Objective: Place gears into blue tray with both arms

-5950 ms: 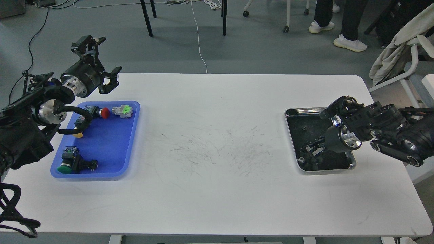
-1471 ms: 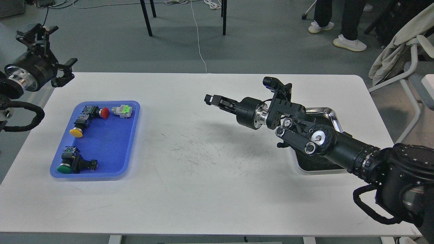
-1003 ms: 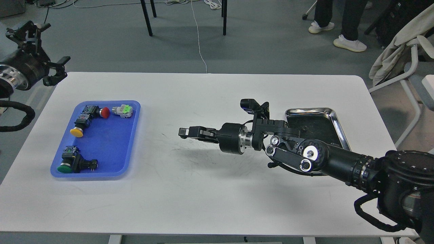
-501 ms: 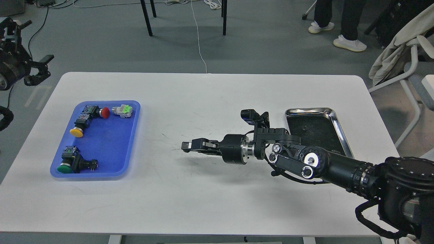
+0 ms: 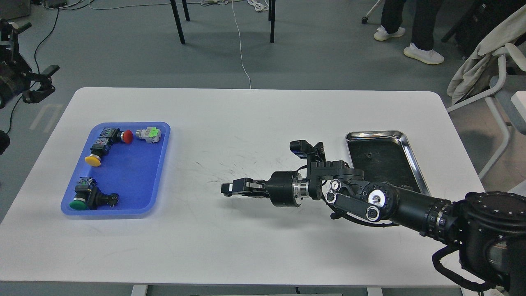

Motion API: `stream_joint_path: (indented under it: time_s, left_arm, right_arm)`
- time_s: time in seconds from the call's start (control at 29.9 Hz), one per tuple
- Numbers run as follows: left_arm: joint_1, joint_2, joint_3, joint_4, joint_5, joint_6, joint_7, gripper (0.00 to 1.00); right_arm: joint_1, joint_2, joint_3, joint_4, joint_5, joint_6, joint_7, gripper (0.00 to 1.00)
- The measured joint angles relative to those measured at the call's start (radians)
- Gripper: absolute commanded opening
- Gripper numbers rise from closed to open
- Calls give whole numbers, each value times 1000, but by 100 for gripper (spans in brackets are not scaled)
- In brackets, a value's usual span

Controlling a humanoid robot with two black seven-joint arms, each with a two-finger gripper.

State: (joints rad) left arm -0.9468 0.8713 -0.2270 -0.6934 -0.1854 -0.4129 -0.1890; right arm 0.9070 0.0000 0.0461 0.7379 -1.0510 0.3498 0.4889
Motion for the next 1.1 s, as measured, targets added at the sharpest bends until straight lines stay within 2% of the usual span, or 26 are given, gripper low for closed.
stream_joint_path:
  time_s: [0.13, 0.27, 0.4, 0.67, 1.1]
  left_arm:
    - [0, -1, 0, 0, 0, 0, 0, 99]
    - [0, -1, 0, 0, 0, 0, -1, 99]
    - [0, -1, 0, 0, 0, 0, -1, 99]
    - [11, 1, 0, 0, 1, 0, -1, 99]
    - [17, -2, -2, 0, 1, 0, -3, 99]
  right_arm:
    - [2, 0, 1, -4, 4, -2, 0, 55]
    - [4, 0, 3, -19, 6, -4, 0, 57]
    - [4, 0, 4, -27, 6, -5, 0, 65]
    - [9, 0, 27, -50, 8, -17, 0, 68]
    - [17, 0, 165, -119, 9, -51, -1, 73]
